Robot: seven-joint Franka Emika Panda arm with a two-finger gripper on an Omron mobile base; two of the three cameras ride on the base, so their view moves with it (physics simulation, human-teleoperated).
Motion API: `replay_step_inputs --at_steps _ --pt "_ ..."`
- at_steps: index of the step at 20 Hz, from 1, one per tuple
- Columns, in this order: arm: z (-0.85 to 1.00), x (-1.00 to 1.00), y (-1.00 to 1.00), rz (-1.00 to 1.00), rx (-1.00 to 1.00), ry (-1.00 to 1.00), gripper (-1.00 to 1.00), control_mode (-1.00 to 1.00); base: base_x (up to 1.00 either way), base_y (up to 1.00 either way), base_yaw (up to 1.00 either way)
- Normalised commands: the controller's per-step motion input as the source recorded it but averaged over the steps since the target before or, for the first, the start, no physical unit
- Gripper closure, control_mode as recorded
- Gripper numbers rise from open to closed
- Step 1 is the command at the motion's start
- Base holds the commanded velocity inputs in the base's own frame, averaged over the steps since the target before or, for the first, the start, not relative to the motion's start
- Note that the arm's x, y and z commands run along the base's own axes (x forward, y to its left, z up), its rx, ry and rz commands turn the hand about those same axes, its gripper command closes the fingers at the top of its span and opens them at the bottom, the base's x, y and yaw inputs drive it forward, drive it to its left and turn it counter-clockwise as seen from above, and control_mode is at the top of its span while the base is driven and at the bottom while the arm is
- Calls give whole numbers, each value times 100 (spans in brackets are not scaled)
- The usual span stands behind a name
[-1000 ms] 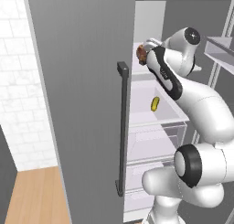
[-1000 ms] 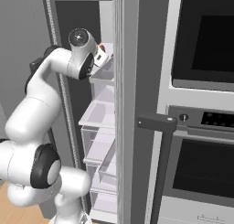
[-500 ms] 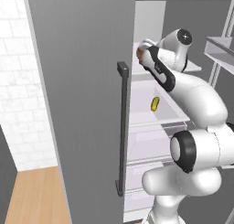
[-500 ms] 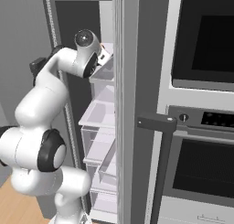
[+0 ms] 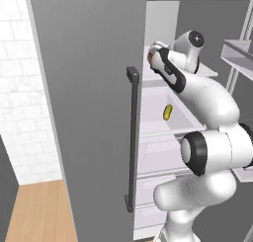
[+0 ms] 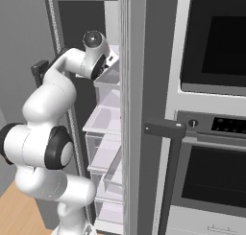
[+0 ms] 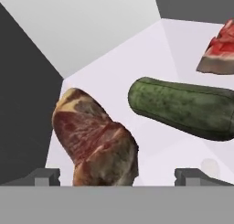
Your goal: Place one cucumber and one steak in each tupperware on the nearby counter, to pack two identical lunches.
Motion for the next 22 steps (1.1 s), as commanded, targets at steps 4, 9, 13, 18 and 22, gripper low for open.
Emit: replay_step_inputs --at_steps 4,9,13,18,22 --pt "-13 24 0 0 0 0 -100 -100 0 0 0" --pt "-16 24 0 0 0 1 -100 -100 0 0 0" --pt "-18 19 0 0 0 2 100 -100 0 0 0" --pt "-29 5 0 0 0 8 100 -100 0 0 0" --pt "-48 -2 7 0 -3 6 100 -100 0 0 0"
